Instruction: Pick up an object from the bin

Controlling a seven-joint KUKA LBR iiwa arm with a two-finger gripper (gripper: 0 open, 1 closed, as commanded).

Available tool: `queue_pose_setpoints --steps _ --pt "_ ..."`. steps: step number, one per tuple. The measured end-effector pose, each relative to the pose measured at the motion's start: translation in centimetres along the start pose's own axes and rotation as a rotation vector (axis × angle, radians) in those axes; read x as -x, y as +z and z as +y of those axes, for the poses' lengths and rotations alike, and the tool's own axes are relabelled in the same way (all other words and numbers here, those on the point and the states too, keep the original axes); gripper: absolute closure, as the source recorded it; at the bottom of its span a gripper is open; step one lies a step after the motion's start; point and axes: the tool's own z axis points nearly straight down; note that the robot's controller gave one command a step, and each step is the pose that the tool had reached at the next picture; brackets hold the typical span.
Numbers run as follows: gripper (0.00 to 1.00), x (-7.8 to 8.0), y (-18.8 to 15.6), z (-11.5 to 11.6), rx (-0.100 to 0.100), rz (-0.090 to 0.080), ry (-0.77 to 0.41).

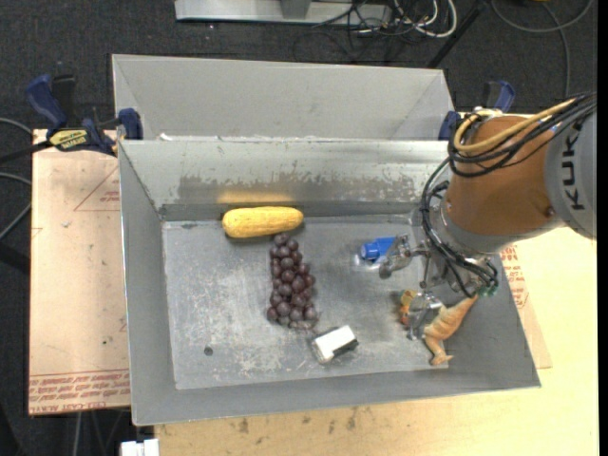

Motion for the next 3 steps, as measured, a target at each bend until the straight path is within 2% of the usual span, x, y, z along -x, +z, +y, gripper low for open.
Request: queue_pose_setpoints --steps 1,2,3 --pt "0.0 -1.4 3.7 -1.6 -0.008 -0.014 -0.241" --pt "0.0 0.9 6.6 -4.3 0.002 0.0 -0.304" --pt "1.0 -1.4 4.7 -7.0 -0.002 -0.009 0.03"
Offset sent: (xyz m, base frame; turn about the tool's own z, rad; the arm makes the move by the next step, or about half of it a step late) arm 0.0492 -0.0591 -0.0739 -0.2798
